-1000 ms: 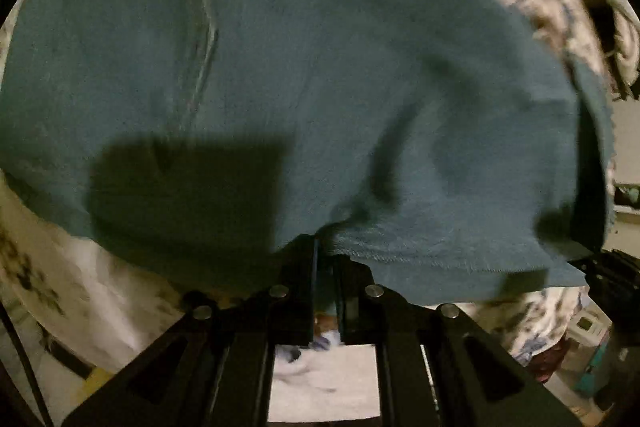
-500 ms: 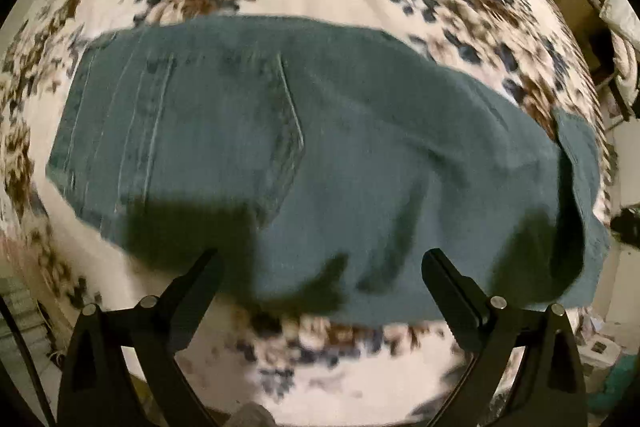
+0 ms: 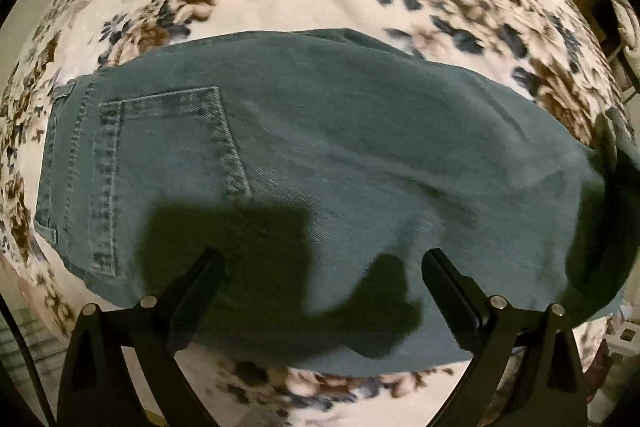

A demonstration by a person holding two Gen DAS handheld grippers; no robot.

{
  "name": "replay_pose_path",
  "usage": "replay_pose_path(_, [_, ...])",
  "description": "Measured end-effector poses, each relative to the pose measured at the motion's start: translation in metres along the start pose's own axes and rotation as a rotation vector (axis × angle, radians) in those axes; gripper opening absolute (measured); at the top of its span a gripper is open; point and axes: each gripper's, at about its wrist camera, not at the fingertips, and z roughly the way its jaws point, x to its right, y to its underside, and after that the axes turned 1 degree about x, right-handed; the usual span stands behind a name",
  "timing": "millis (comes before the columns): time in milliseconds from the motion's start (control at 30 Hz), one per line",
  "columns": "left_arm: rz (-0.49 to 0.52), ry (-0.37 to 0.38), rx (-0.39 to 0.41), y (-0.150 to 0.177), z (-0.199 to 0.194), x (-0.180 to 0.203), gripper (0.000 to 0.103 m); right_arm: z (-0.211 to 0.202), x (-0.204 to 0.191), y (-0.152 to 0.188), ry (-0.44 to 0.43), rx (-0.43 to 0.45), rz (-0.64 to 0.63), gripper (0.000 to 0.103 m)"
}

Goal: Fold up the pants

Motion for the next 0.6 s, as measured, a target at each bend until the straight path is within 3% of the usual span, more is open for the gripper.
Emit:
replay_pose_path(100, [-0.002, 0.028, -0.017, 0.006, -0.005, -0.001, 0.101, -0.014, 0.101, 0.03, -0.05, -0.032, 0.305, 0.011])
replay_pose_path(167, [-0.007, 0.028, -0.033, 0.008, -0.002, 0.013, 0.101, 0.007, 0.158, 0.057, -0.134, -0.108, 0.472, 0.011])
replay_pose_path(200, [-0.004, 0.027, -0.042, 0.011, 0.0, 0.017, 0.101, 0.025, 0.182, 0.075, -0.225, -0.145, 0.563, 0.013])
replay_pose_path(267, [0.006, 0.021, -0.059, 0.017, 0.006, 0.028, 0.101, 0.058, 0.21, 0.101, -0.352, -0.207, 0.657, 0.018])
replay_pose_path(333, [0.014, 0.018, -0.073, 0.023, 0.011, 0.037, 0.101, 0.083, 0.227, 0.123, -0.395, -0.266, 0.739, 0.02])
replay_pose_path(500, [0.046, 0.014, -0.092, 0.034, 0.015, 0.057, 0.101, 0.102, 0.257, 0.153, -0.576, -0.186, 0.974, 0.021])
replay_pose_path(600, [0.06, 0.007, -0.087, 0.044, 0.013, 0.063, 0.101, 0.112, 0.255, 0.153, -0.572, -0.185, 0.984, 0.021])
